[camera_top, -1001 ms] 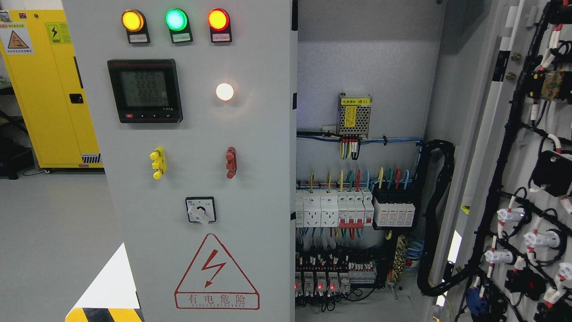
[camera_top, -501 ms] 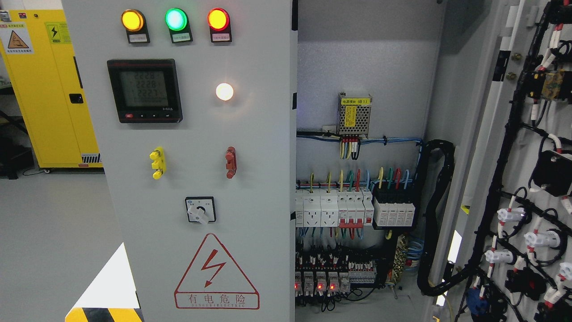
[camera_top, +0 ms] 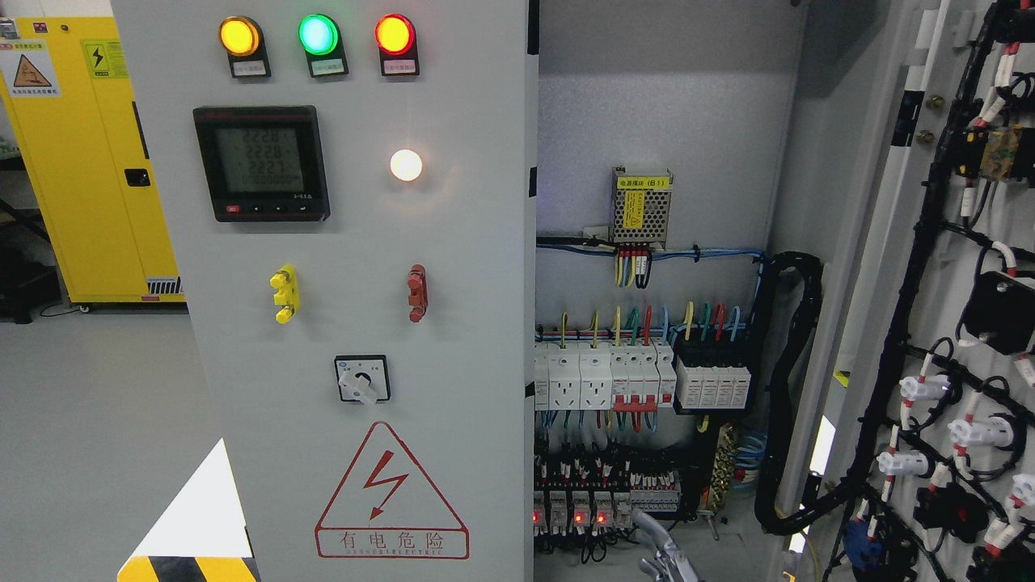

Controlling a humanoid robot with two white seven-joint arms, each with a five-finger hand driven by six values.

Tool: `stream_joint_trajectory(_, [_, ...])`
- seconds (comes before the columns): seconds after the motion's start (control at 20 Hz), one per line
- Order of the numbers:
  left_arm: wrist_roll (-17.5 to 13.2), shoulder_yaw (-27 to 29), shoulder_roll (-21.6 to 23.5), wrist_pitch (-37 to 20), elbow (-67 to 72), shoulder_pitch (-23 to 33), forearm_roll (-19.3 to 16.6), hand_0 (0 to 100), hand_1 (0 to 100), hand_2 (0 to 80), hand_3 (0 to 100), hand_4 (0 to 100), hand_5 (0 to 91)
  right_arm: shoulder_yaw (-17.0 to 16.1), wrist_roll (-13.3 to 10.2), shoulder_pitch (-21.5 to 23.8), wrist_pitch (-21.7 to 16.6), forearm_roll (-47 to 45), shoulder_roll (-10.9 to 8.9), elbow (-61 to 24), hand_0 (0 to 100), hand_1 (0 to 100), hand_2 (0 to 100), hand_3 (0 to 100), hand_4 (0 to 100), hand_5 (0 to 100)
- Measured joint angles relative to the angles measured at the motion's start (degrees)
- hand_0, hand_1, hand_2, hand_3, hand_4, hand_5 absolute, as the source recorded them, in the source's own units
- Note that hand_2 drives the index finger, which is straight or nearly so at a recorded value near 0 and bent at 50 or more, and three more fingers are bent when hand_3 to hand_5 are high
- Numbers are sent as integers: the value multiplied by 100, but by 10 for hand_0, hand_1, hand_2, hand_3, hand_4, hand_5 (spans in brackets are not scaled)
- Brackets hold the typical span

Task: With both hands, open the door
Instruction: 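Raise the right hand up into the open cabinet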

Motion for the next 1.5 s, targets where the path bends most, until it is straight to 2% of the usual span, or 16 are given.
stream_joint_trajectory(0.3, [1,-2,0,14,4,0,-1,0,0,0,0,0,0,-71,2,-917,575,54,256,158,212,90,0,0,0,0])
stream_joint_trajectory(0.7, [1,-10,0,50,4,-15,-1,0,0,0,0,0,0,-183,23,-1925,1046,76,527,544,211,90,0,0,0,0])
stream_joint_trajectory(1.05, [15,1,0,44,3,-36,3,0,0,0,0,0,0,-237,67,-2504,1153,56,646,1005,212,90,0,0,0,0])
stream_joint_trajectory(1.5, [-3,8,0,25,0,-44,7,0,0,0,0,0,0,-271,116,-3050,1199,-294,703,1571,212,90,0,0,0,0])
